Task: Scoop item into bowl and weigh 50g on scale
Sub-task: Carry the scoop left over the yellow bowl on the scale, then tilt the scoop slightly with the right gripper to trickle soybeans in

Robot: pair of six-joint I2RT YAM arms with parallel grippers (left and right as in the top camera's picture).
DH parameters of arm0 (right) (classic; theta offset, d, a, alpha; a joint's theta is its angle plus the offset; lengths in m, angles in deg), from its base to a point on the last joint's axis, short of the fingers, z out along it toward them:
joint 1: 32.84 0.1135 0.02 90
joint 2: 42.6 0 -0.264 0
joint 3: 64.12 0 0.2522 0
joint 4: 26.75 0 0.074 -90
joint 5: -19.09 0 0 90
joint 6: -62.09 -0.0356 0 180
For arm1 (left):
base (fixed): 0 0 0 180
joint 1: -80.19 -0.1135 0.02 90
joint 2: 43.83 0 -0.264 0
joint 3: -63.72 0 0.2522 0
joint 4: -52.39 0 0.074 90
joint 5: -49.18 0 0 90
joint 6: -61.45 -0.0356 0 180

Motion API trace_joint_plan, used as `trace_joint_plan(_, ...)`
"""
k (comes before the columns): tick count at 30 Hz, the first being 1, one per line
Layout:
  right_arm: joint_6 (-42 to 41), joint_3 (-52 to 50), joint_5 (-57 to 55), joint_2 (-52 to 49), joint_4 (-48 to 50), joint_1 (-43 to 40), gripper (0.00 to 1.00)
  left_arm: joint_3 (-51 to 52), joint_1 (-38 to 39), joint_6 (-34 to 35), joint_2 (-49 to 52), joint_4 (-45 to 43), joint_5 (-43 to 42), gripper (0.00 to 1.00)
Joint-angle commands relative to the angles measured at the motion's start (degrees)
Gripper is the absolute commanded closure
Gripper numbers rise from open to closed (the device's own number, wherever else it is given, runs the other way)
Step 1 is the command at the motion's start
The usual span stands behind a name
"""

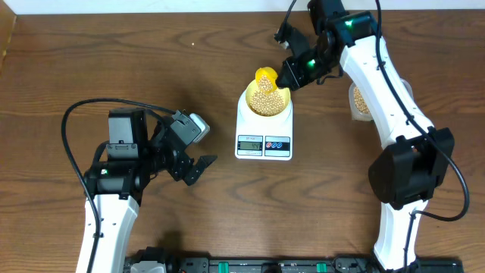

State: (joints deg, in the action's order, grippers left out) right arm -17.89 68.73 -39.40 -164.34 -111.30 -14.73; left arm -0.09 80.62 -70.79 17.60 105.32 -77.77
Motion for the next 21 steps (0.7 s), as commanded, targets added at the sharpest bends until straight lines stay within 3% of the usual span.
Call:
trace_joint_plan(1,1.5,1.1,-2.2,1.5,-0.5,0.5,0.99,0.2,-0.2,-0.4,0.3,0.2,0.2,0.02)
trace_joint_plan(10,5.3,1.1,-9.5,1.5,-2.6,2.0,0.99,0.2,-0.2,-0.4,0.3,0.2,0.2,0.03)
trace_joint_plan(21,5.5,1.1,-10.7,1.5,-2.3,3.7,0.99,0.2,-0.2,-0.4,0.3,0.2,0.2,0.02)
